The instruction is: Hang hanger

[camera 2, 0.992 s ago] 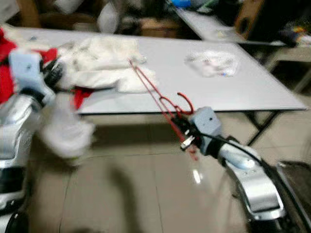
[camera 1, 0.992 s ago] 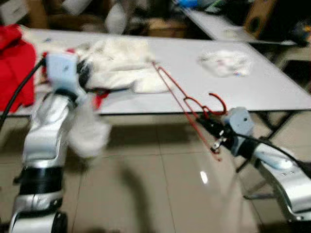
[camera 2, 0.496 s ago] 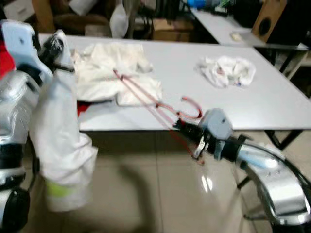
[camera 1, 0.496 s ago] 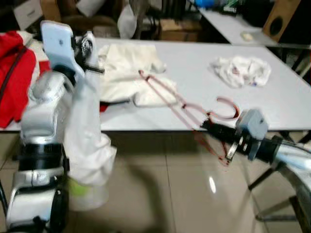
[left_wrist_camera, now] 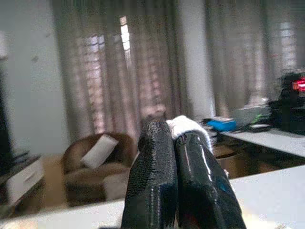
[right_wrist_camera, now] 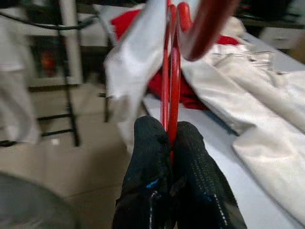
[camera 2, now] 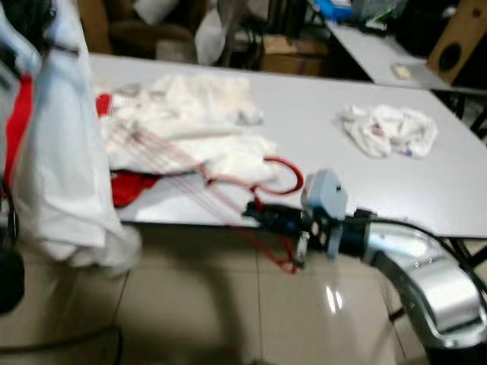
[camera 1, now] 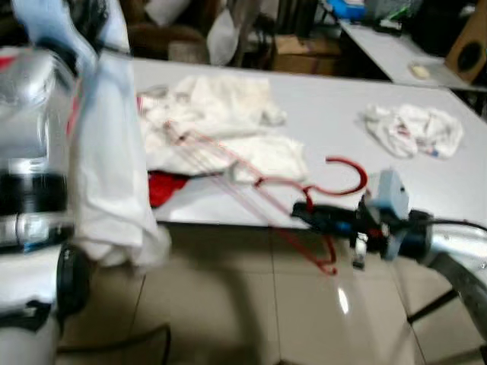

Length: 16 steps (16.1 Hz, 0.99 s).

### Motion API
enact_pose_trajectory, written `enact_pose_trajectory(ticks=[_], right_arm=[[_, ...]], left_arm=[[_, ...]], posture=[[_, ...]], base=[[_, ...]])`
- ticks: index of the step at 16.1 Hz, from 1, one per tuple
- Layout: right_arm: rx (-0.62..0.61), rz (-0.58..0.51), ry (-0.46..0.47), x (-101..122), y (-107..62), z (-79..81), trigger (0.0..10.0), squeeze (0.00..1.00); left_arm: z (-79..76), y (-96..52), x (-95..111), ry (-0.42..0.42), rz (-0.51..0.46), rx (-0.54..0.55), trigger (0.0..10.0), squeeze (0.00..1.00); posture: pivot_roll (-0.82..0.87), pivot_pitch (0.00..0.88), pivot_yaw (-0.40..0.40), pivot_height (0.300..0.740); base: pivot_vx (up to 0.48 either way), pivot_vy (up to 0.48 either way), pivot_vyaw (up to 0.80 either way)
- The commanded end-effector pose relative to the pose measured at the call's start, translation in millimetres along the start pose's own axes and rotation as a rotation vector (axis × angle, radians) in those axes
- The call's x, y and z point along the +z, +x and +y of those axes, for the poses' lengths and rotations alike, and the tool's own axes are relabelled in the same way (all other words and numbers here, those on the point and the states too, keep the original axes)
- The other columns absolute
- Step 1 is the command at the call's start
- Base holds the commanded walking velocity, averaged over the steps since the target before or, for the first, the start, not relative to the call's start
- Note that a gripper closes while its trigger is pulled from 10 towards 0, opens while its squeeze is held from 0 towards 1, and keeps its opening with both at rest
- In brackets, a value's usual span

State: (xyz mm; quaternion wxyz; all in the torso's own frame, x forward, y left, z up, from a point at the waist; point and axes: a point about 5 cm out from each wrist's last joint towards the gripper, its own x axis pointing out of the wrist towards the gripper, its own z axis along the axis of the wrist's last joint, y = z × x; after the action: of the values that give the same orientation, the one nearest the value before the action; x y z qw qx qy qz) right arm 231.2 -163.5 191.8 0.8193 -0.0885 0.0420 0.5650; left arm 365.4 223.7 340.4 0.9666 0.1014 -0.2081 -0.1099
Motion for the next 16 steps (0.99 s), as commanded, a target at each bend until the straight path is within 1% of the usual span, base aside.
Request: enact_pose_trajectory(ticks=[1,2,4,5,6,8,9,10,11,12,13,14,15,16], right_arm=[[0.082,0.006,-0.032,8,4.0,2.4,10.0,0.00],[0.100,0.051,-0.071,5,13.4,-2.0,10.0,0.00],[0.084,0.072,-0.099,3,21.6,-8.3,10.0,0.00],[0.049,0.086,-0.131,2,33.3,-17.6,10.0,0.00],[0.037,0.081,-0.150,4,42.8,-23.8,10.0,0.00],[0.012,0.048,-0.195,16,64.0,-39.5,10.0,0.00],[0.000,0.037,-0.226,23,72.6,-47.3,10.0,0.00],[-0.016,0.035,-0.243,27,77.4,-53.4,10.0,0.00],[-0.096,0.009,-0.301,44,88.9,-74.9,10.0,0.00],[-0.171,0.000,-0.344,59,92.9,-91.0,10.0,0.00],[-0.244,0.004,-0.382,72,93.7,-105.4,10.0,0.00],[-0.368,0.017,-0.465,90,91.8,-124.0,10.0,0.00],[-0.424,0.018,-0.511,99,90.5,-131.7,10.0,0.00],[-0.613,-0.144,-0.572,143,78.6,-148.2,10.0,0.00]], left_arm=[[1.3,9.6,16,0.006,-0.042,-0.048,10.0,0.00],[-6.3,16.2,28,-0.037,-0.077,-0.121,10.0,0.00],[-12.5,17.9,33,-0.058,-0.095,-0.168,10.0,0.00],[-22.2,15.3,40,-0.083,-0.118,-0.244,10.0,0.00],[-28.7,12.4,45,-0.107,-0.136,-0.304,10.0,0.00],[-39.6,4.7,60,-0.150,-0.177,-0.402,10.0,0.00],[-44.7,0.5,67,-0.164,-0.197,-0.449,10.0,0.00],[-47.2,-1.6,70,-0.176,-0.208,-0.473,10.0,0.00],[-51.7,-6.3,81,-0.208,-0.243,-0.515,10.0,0.00],[-50.8,-8.3,88,-0.223,-0.273,-0.518,10.0,0.00],[-47.3,-9.7,95,-0.240,-0.295,-0.509,10.0,0.00],[-40.0,-11.3,103,-0.260,-0.327,-0.490,10.0,0.00],[-36.6,-12.7,107,-0.268,-0.341,-0.483,10.0,0.00],[-22.7,-15.0,121,-0.304,-0.398,-0.432,10.0,0.00]], posture=[[0.02,0.000,-0.071,0.740],[0.02,0.000,-0.068,0.740],[0.02,0.000,-0.068,0.740],[0.02,0.000,-0.059,0.740],[0.03,0.000,-0.066,0.740],[0.04,0.000,-0.078,0.740],[0.04,0.000,-0.082,0.740],[0.05,0.000,-0.088,0.740],[0.06,0.000,-0.107,0.740],[0.06,0.000,-0.111,0.740],[0.06,0.000,-0.116,0.740],[0.06,0.000,-0.118,0.740],[0.06,0.000,-0.118,0.740],[0.06,0.000,-0.130,0.740]], base=[[0.360,0.000,0.00],[0.364,0.000,0.00],[0.354,0.000,0.00],[0.337,0.000,0.00],[0.341,0.000,0.00],[0.339,0.000,0.00],[0.334,0.000,0.00],[0.337,0.000,0.00],[0.330,0.000,0.00],[0.326,0.000,0.00],[0.330,0.000,0.00],[0.322,0.000,0.00],[0.322,0.000,0.00],[0.326,0.000,0.00]])
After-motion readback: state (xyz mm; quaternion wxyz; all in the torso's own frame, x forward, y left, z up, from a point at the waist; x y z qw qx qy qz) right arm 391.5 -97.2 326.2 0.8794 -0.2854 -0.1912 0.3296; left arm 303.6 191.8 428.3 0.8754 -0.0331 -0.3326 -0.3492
